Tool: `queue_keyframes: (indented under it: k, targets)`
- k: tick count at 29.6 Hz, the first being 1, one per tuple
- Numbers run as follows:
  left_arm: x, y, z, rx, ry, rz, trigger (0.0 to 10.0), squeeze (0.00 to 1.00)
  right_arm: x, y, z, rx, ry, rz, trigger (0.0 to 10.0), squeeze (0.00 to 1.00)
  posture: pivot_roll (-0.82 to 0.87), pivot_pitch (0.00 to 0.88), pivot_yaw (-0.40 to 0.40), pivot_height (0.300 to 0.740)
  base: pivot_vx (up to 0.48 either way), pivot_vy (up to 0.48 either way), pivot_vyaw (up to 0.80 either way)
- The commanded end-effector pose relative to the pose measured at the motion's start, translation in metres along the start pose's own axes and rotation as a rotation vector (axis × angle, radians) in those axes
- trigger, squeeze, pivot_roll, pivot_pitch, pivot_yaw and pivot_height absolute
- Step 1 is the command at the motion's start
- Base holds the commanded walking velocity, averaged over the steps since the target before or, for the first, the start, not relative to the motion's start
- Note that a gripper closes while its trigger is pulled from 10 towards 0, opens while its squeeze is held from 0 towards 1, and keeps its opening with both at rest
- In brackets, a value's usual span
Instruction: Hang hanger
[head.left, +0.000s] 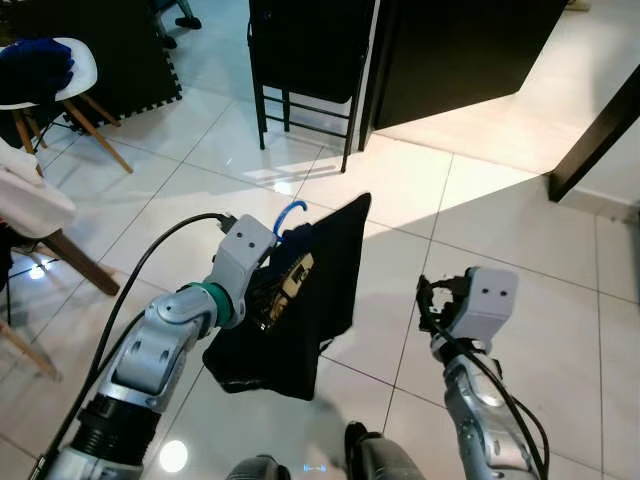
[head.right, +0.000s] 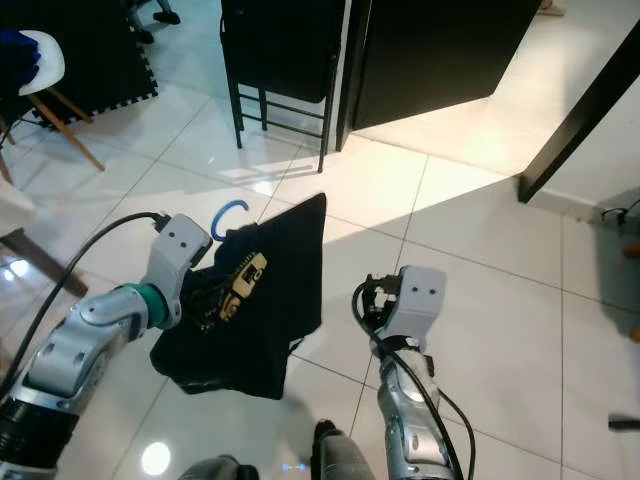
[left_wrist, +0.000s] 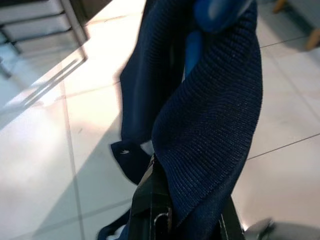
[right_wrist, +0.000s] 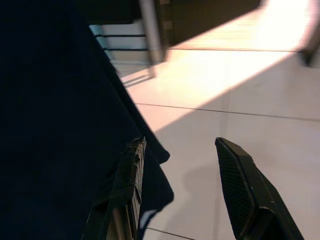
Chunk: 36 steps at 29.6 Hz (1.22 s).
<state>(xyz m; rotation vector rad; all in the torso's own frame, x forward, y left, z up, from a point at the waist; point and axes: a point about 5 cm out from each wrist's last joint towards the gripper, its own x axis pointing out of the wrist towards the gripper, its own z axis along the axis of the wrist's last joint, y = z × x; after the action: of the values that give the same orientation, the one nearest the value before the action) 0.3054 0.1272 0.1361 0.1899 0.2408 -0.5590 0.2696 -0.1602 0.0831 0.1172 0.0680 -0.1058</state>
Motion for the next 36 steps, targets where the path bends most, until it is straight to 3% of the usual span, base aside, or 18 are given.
queue_keyframes:
  k: [1, 5, 8, 9, 17, 21, 28, 36]
  targets:
    - [-0.002, 0.0, 0.007, -0.011, -0.051, 0.012, 10.0, 0.0, -0.002, -0.006, -0.005, -0.003, 0.011, -0.036, 10.0, 0.0, -0.07, 0.082, 0.105, 0.74, 0.0, 0.0, -0.75]
    - [0.001, -0.004, 0.006, -0.027, -0.043, 0.031, 10.0, 0.0, 0.001, -0.006, 0.0, -0.032, -0.012, -0.002, 10.0, 0.0, -0.08, 0.073, 0.097, 0.74, 0.0, 0.0, -0.75]
    - [0.003, -0.009, 0.003, -0.057, -0.021, 0.021, 10.0, 0.0, 0.003, -0.01, 0.006, -0.069, -0.049, -0.024, 10.0, 0.0, -0.09, 0.07, 0.093, 0.74, 0.0, 0.0, -0.72]
    - [0.005, -0.012, 0.003, -0.089, -0.01, 0.019, 10.0, 0.0, 0.004, -0.017, 0.012, -0.071, -0.095, -0.076, 10.0, 0.0, -0.09, 0.068, 0.09, 0.74, 0.0, 0.0, -0.74]
    - [0.01, -0.019, 0.011, -0.096, -0.05, 0.015, 10.0, 0.0, 0.005, -0.02, 0.015, -0.083, -0.106, -0.062, 10.0, 0.0, -0.1, 0.067, 0.084, 0.74, 0.0, 0.0, -0.78]
    - [0.011, -0.022, 0.02, -0.068, -0.122, -0.004, 10.0, 0.0, 0.004, -0.015, 0.019, -0.11, -0.134, -0.024, 10.0, 0.0, -0.11, 0.066, 0.083, 0.74, 0.0, 0.0, -0.78]
    - [0.01, -0.017, 0.02, -0.009, -0.182, 0.095, 10.0, 0.0, 0.003, -0.006, 0.034, -0.166, -0.214, -0.006, 10.0, 0.0, -0.11, 0.055, 0.09, 0.74, 0.0, 0.0, -0.78]
    - [0.012, -0.015, 0.02, -0.013, -0.203, 0.157, 10.0, 0.0, 0.002, 0.005, 0.053, -0.197, -0.292, 0.024, 10.0, 0.0, -0.14, 0.033, 0.088, 0.74, 0.0, 0.0, -0.78]
